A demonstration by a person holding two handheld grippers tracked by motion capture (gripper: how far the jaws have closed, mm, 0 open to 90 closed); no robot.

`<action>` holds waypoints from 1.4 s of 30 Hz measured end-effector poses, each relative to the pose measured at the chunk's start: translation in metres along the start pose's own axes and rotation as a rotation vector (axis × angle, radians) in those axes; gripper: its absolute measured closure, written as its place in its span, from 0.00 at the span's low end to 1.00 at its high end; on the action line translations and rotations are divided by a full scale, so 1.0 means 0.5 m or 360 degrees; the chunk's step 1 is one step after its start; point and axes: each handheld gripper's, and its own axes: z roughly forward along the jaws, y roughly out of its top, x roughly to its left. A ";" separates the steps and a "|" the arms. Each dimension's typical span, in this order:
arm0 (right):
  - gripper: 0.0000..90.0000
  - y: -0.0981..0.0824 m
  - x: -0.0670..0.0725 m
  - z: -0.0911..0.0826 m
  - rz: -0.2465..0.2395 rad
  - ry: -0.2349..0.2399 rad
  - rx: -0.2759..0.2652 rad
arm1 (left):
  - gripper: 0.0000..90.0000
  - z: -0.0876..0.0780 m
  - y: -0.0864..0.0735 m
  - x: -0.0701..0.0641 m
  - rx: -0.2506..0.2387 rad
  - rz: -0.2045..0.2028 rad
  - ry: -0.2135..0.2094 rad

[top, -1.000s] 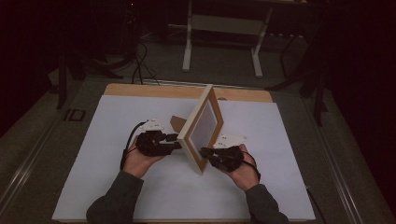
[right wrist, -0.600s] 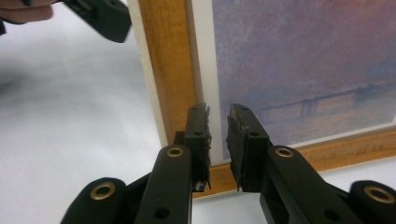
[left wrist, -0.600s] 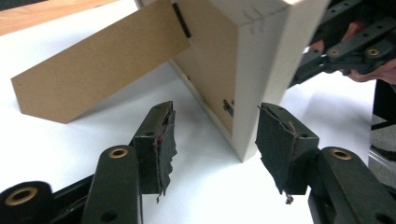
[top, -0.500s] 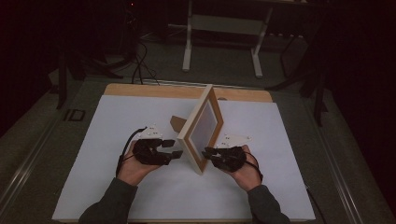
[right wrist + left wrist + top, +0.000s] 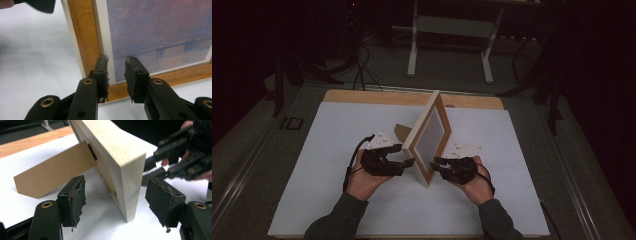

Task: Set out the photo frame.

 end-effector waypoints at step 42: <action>0.79 -0.012 -0.004 0.000 0.0013 0.0011 0.0012 | 0.68 0.023 0.030 -0.024 -0.0020 -0.0136 0.0125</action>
